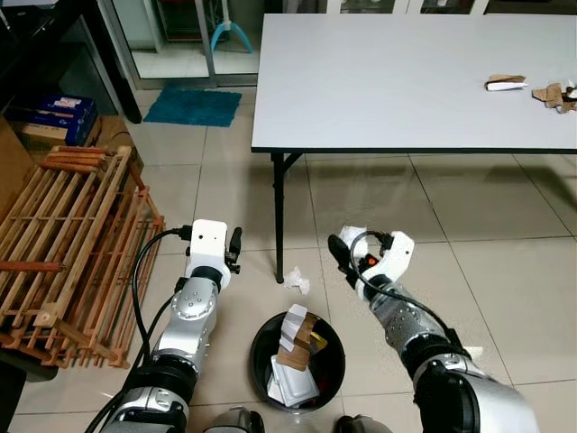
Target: Picking trash to rubbish bin
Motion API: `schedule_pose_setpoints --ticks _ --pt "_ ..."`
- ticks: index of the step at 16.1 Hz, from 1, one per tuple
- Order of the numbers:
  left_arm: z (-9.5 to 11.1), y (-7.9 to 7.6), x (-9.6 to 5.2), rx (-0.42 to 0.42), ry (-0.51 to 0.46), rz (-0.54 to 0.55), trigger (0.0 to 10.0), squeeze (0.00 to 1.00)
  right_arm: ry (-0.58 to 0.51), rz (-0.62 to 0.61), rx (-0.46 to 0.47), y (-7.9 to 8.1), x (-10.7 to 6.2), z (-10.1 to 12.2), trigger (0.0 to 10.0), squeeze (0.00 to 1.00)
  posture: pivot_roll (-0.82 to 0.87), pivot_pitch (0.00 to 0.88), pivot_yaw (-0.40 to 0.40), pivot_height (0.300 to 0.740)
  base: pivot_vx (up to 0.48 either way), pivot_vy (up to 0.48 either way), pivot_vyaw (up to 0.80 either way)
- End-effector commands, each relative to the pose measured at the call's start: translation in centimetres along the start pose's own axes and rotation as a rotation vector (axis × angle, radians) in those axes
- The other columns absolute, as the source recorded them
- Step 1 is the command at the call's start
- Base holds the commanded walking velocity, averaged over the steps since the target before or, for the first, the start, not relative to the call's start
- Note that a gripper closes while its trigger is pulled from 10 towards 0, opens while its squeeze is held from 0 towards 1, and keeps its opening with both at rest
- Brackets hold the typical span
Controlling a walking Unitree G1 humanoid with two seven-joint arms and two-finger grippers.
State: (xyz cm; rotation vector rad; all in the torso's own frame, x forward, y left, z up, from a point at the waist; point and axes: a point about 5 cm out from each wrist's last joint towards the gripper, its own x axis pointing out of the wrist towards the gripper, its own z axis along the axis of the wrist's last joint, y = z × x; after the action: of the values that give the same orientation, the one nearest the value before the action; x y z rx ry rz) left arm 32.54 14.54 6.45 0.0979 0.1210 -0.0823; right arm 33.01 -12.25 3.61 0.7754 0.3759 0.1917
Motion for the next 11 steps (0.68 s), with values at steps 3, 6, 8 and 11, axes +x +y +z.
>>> schedule_pose_setpoints --ticks 3,6,8,11 --pt "0.09 -0.38 0.09 0.002 0.003 -0.024 10.0 0.0 -0.053 0.069 0.125 0.18 -0.19 0.24 8.6 0.0 0.02 0.084 0.04 0.72 0.0 0.0 0.0" --pt "0.08 -0.43 0.1 0.003 0.003 -0.03 10.0 0.0 -0.075 0.09 0.154 0.27 -0.22 0.49 0.0 0.0 0.02 0.08 0.041 0.72 0.0 0.0 0.0" --pt "0.07 -0.58 0.11 0.004 0.003 -0.036 10.0 0.0 -0.071 0.097 0.144 0.43 -0.18 0.44 0.0 0.0 0.01 0.073 0.042 0.72 0.0 0.0 0.0" --pt "0.09 -0.72 0.12 0.005 0.003 -0.044 10.0 0.0 -0.071 0.097 0.13 0.57 -0.15 0.36 0.0 0.0 0.02 0.069 0.04 0.72 0.0 0.0 0.0"
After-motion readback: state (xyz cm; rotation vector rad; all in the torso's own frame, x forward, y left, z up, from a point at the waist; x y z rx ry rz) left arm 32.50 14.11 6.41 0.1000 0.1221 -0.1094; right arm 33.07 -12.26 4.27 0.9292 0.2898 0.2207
